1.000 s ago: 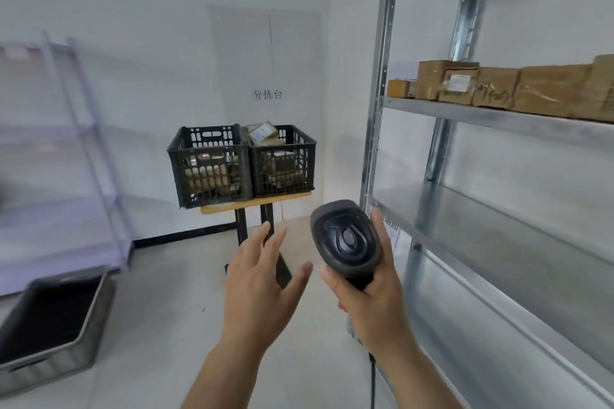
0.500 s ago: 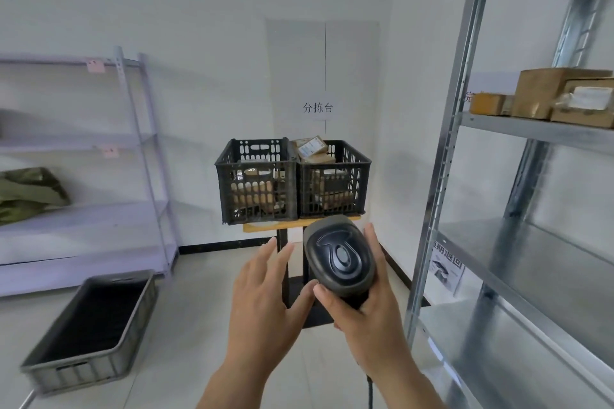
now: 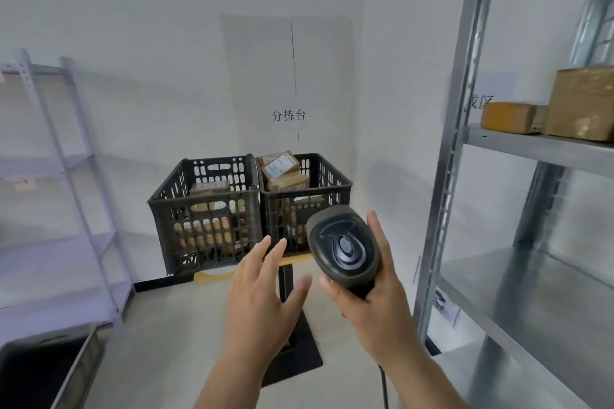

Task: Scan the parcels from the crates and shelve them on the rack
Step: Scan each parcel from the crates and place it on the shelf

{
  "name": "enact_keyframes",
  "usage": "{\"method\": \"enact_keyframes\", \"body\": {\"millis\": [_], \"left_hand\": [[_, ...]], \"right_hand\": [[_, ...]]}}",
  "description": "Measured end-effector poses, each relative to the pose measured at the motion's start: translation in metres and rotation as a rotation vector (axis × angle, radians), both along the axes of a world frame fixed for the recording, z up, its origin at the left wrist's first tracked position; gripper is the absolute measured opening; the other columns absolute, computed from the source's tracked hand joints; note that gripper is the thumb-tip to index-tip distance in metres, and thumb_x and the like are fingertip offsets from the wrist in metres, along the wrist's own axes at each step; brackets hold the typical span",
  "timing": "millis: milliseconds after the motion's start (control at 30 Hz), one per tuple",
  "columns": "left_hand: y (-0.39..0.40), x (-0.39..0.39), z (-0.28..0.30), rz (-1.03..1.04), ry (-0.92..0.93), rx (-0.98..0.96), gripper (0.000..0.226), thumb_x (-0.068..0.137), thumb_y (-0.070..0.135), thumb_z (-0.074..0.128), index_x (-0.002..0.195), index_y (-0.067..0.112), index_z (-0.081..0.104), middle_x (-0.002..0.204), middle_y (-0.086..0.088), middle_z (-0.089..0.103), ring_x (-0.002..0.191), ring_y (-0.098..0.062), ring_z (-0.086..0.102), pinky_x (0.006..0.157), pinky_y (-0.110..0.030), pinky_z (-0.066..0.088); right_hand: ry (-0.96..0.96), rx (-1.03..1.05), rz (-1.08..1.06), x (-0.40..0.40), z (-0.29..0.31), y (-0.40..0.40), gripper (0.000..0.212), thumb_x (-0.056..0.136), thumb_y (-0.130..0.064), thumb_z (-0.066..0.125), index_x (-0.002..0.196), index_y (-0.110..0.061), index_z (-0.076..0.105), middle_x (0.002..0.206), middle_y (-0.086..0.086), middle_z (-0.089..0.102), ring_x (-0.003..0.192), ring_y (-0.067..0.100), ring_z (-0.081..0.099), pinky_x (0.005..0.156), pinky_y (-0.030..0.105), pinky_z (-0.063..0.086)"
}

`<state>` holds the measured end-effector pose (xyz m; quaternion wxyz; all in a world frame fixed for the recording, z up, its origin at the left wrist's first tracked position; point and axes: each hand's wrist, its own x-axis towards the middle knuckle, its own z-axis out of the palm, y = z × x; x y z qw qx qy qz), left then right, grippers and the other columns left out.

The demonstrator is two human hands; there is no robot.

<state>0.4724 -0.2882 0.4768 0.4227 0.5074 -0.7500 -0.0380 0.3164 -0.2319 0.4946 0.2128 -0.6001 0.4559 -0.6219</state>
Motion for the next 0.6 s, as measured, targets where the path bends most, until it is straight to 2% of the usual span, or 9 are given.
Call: {"method": "enact_keyframes", "body": {"millis": [133,233,300,400,433,467,500,533,600], "left_hand": [[-0.051,0.013,-0.006,0.019,-0.009,0.028,0.083,0.078,0.071,0.03,0.145,0.023,0.042,0.151,0.003,0.037,0.14,-0.015,0.029,0.113,-0.028,0.017],[-0.092,0.036,-0.009,0.058,-0.023,0.038,0.081,0.079,0.07,0.031,0.144,0.023,0.042,0.15,0.004,0.039,0.14,-0.014,0.03,0.113,-0.029,0.018],[-0.122,0.051,-0.009,0.07,-0.016,0.042,0.081,0.079,0.069,0.031,0.144,0.024,0.042,0.15,0.005,0.039,0.139,-0.013,0.03,0.115,-0.033,0.021],[-0.168,0.077,-0.005,0.069,-0.011,0.045,0.081,0.078,0.07,0.031,0.145,0.025,0.041,0.15,0.006,0.038,0.14,-0.011,0.028,0.116,-0.035,0.021],[-0.183,0.087,-0.002,0.071,-0.006,0.044,0.081,0.078,0.07,0.032,0.145,0.026,0.041,0.15,0.006,0.039,0.139,-0.011,0.028,0.116,-0.036,0.022],[-0.198,0.097,0.0,0.074,-0.001,0.036,0.079,0.079,0.069,0.035,0.144,0.025,0.042,0.149,0.006,0.04,0.139,-0.012,0.029,0.117,-0.038,0.024],[-0.214,0.109,0.002,0.076,0.001,0.019,0.077,0.08,0.067,0.039,0.143,0.024,0.043,0.148,0.006,0.042,0.137,-0.012,0.031,0.116,-0.039,0.026],[-0.229,0.121,0.004,0.079,0.0,0.003,0.075,0.081,0.065,0.04,0.142,0.023,0.045,0.146,0.005,0.044,0.136,-0.013,0.033,0.115,-0.04,0.028],[-0.259,0.143,0.008,0.084,-0.013,0.003,0.073,0.082,0.065,0.039,0.143,0.024,0.044,0.148,0.004,0.043,0.137,-0.013,0.032,0.116,-0.038,0.026]], "right_hand": [[-0.07,0.045,0.02,0.007,-0.004,-0.064,0.098,0.065,-0.049,0.075,0.136,-0.074,0.012,0.116,-0.031,0.063,0.088,-0.002,0.057,0.088,0.031,0.049],[-0.067,0.066,0.034,0.027,-0.009,-0.111,0.096,0.068,-0.041,0.075,0.132,-0.078,0.013,0.117,-0.03,0.062,0.09,0.0,0.057,0.092,0.042,0.052],[-0.054,0.083,0.055,0.043,-0.011,-0.145,0.099,0.072,-0.034,0.074,0.141,-0.067,0.012,0.119,-0.03,0.061,0.094,0.003,0.059,0.095,0.049,0.052],[-0.058,0.087,0.07,0.071,-0.01,-0.195,0.104,0.071,-0.034,0.076,0.149,-0.056,0.011,0.123,-0.034,0.057,0.108,0.01,0.062,0.099,0.056,0.05],[-0.059,0.083,0.075,0.08,-0.01,-0.212,0.105,0.072,-0.033,0.078,0.15,-0.055,0.011,0.123,-0.037,0.056,0.109,0.006,0.06,0.101,0.053,0.05],[-0.055,0.076,0.082,0.09,-0.009,-0.229,0.105,0.076,-0.029,0.08,0.152,-0.052,0.011,0.122,-0.042,0.054,0.112,-0.001,0.058,0.104,0.042,0.05],[-0.05,0.067,0.083,0.1,-0.009,-0.245,0.105,0.079,-0.022,0.08,0.154,-0.047,0.011,0.119,-0.048,0.051,0.115,-0.012,0.053,0.104,0.025,0.047],[-0.049,0.062,0.08,0.109,-0.008,-0.261,0.104,0.081,-0.016,0.079,0.154,-0.042,0.011,0.117,-0.053,0.048,0.117,-0.021,0.047,0.099,0.008,0.041],[-0.039,0.063,0.06,0.127,-0.006,-0.289,0.102,0.081,-0.012,0.078,0.151,-0.043,0.012,0.112,-0.058,0.045,0.114,-0.03,0.04,0.088,-0.006,0.031]]}}
